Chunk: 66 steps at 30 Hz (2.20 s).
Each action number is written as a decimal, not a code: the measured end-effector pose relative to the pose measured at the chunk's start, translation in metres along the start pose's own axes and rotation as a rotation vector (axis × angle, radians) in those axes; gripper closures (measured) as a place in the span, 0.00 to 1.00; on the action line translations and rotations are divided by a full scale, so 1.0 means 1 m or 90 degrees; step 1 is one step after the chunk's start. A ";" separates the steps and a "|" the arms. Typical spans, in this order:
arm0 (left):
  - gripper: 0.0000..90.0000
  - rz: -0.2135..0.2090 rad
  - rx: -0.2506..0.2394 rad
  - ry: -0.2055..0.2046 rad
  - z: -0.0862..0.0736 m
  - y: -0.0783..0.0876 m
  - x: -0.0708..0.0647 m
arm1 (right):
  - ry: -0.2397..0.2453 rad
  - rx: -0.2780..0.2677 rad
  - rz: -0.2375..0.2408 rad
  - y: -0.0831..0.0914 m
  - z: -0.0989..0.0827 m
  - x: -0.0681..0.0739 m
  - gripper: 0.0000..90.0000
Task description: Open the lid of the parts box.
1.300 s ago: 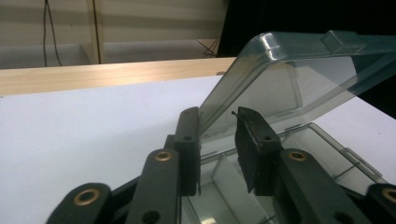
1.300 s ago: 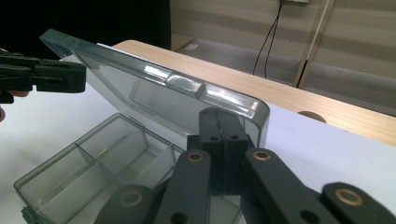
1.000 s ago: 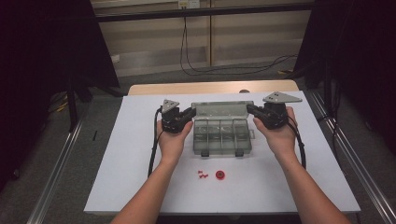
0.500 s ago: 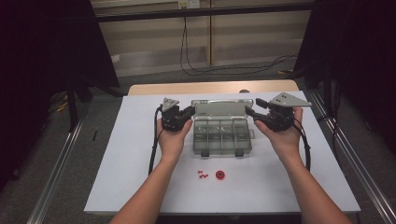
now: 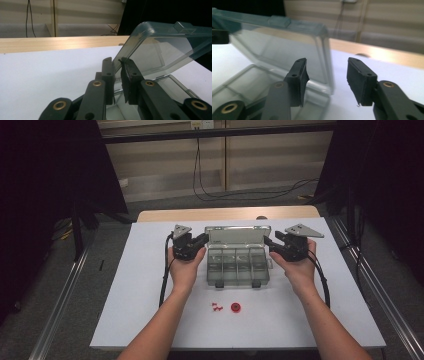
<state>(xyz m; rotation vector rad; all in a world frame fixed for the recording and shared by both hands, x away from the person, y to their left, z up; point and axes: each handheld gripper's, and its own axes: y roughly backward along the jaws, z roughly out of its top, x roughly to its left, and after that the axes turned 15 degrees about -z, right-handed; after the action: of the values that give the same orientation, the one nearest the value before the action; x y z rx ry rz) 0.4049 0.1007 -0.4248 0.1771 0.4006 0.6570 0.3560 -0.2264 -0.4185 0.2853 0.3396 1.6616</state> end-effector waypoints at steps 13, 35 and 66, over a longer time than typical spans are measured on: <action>0.92 0.008 -0.007 0.003 0.000 -0.007 0.005 | -0.023 0.033 -0.055 -0.023 -0.007 0.005 0.92; 0.95 0.049 0.060 0.015 -0.016 -0.036 0.024 | -0.014 0.068 -0.050 -0.042 0.003 0.001 0.99; 0.99 0.053 0.114 0.072 -0.002 -0.046 0.033 | -0.061 0.151 -0.050 -0.074 0.001 -0.004 0.98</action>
<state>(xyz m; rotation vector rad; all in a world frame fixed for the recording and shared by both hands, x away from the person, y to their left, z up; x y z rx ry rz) 0.4539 0.0857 -0.4496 0.3287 0.5638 0.7155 0.4244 -0.2229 -0.4457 0.5202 0.4702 1.5257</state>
